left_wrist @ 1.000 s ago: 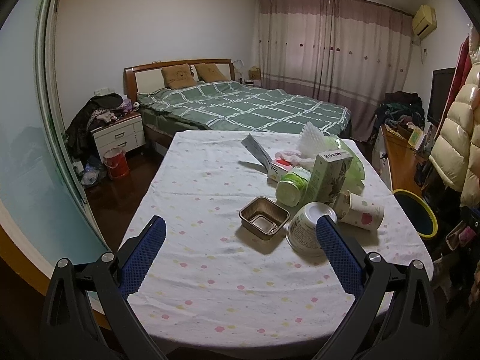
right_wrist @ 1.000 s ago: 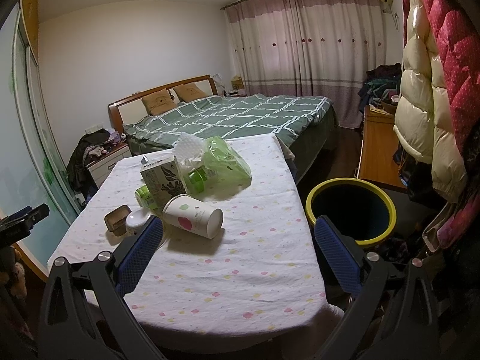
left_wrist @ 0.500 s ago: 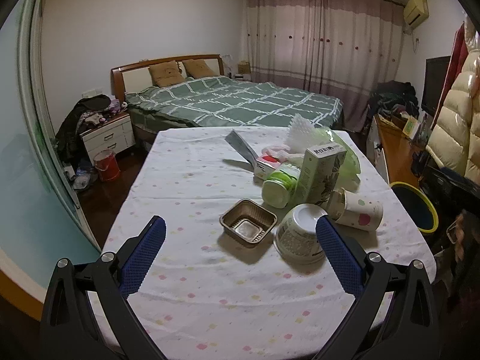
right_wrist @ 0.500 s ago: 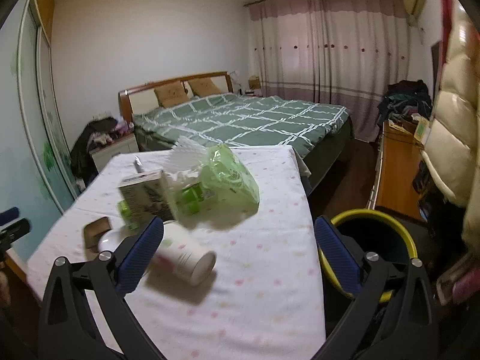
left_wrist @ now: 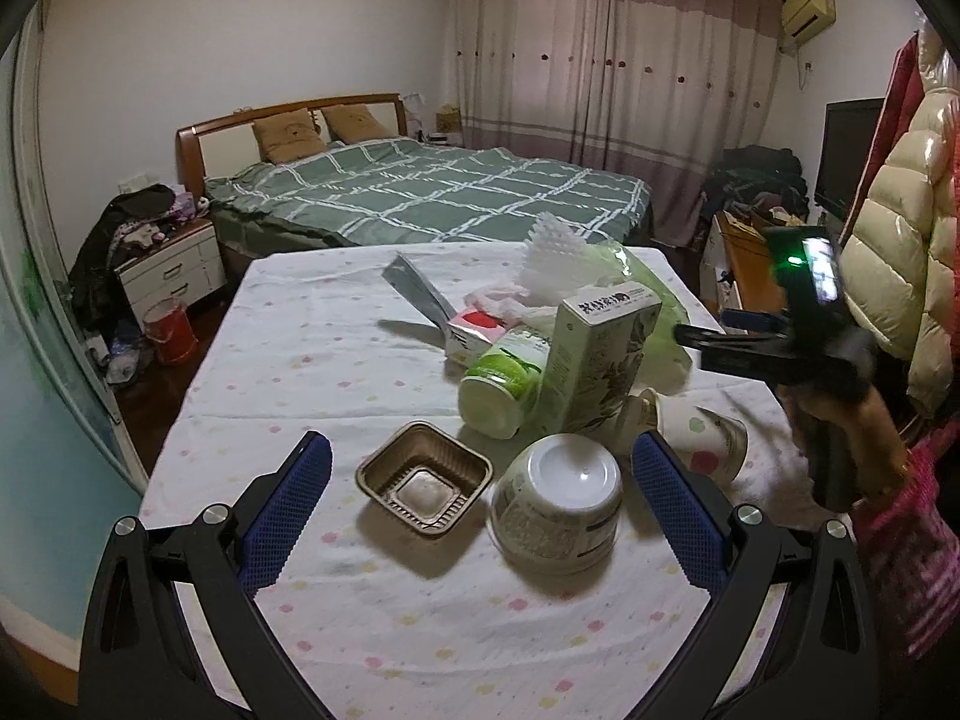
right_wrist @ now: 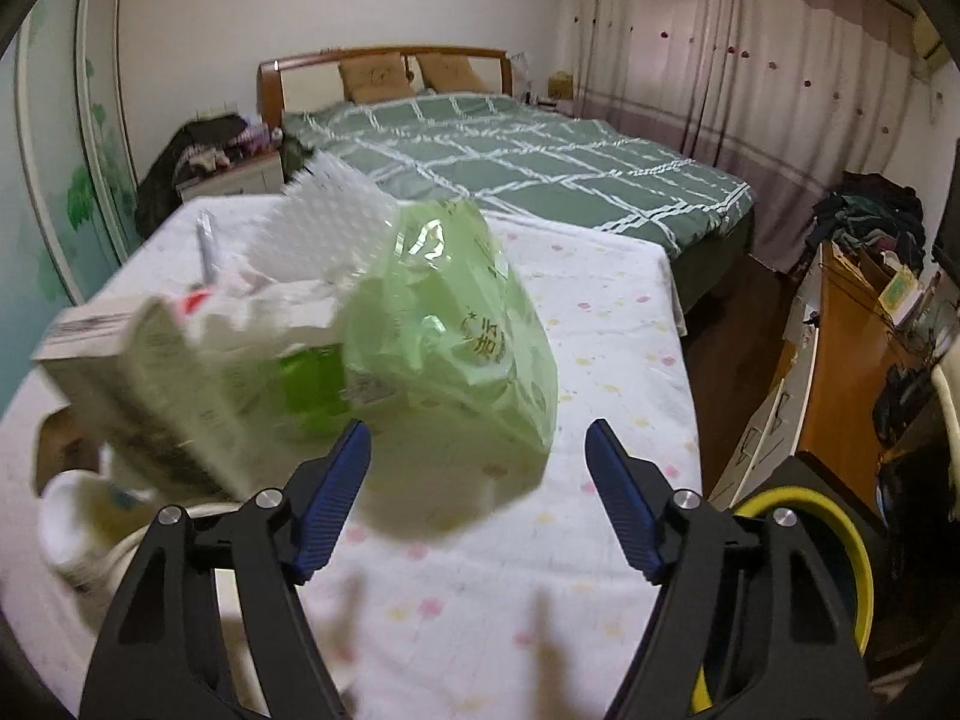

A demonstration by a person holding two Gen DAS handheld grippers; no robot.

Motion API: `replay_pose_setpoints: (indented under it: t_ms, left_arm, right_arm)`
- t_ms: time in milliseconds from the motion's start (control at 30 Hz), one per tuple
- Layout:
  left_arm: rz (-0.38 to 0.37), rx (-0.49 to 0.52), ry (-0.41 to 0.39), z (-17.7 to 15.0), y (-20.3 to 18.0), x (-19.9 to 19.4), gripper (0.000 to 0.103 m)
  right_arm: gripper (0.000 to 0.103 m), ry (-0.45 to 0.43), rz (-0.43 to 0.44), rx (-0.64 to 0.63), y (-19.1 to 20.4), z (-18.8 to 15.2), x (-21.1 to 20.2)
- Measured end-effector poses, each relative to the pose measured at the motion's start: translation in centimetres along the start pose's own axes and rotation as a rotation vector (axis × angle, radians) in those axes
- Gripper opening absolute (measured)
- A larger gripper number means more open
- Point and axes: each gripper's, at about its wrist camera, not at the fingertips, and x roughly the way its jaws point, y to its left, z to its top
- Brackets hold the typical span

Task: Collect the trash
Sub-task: 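Reach the right tool to the green plastic bag and close on it, then carry the green bag with the right tool into the yellow bin and open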

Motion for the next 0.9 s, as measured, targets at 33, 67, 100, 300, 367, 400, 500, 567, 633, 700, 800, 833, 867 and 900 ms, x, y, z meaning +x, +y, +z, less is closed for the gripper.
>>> replay_pose_setpoints:
  t_ms: [33,67,100,300,367,400,500,567,633,700,800,833,867,900]
  left_arm:
    - [-0.005,-0.003,0.006,0.0,0.0,0.4,0.099]
    - [-0.007,-0.005,0.010,0.1,0.1,0.6,0.099]
    - [-0.013,-0.010,0.018,0.1,0.2,1.1,0.099]
    - [-0.045,-0.029,0.043,0.0,0.3,2.6,0.099]
    - [-0.051,-0.023,0.046,-0.1,0.2,2.9,0.099]
    - [-0.051,-0.020,0.047,-0.1,0.2,3.0,0.099]
    - [-0.053,-0.020,0.047,-0.2,0.3,3.0,0.099]
    - [-0.060,-0.024,0.047,-0.3,0.4,2.9,0.099]
    - [-0.063,-0.025,0.047,-0.4,0.4,2.8,0.099]
    - [-0.066,-0.026,0.046,-0.5,0.4,2.8,0.099]
    - [-0.071,-0.022,0.044,-0.6,0.2,2.7,0.099]
    - [-0.072,-0.021,0.044,-0.6,0.1,2.6,0.099]
    - [-0.076,-0.019,0.044,-0.5,0.0,2.6,0.099]
    - [-0.078,-0.019,0.043,-0.6,0.0,2.6,0.099]
  right_arm:
    - [0.070,0.010,-0.003,-0.003,-0.1,0.2,0.8]
    - [0.070,0.022,-0.003,-0.005,-0.3,0.4,1.6]
    - [0.070,0.026,-0.002,-0.008,-0.4,0.6,2.2]
    - [0.052,0.044,0.005,-0.027,-0.3,0.9,4.3]
    - [0.037,0.048,0.003,-0.036,-0.4,0.7,4.2]
    - [0.023,0.046,0.001,-0.040,-0.4,0.6,4.1]
    - [0.010,0.031,0.014,-0.027,-0.4,0.3,3.1]
    - [0.007,0.018,0.026,-0.014,-0.6,0.1,2.3]
    - [0.005,0.004,0.044,-0.007,-0.7,-0.2,1.1]
    - [0.004,-0.007,0.065,0.005,-0.7,-0.5,-0.1]
    - [0.004,-0.036,0.084,0.027,-1.2,-0.9,-2.4]
    - [0.004,-0.049,0.100,0.042,-1.6,-1.1,-3.4]
    - [0.004,-0.058,0.108,0.053,-1.8,-1.3,-4.1]
    - [0.004,-0.066,0.113,0.062,-2.0,-1.5,-4.8]
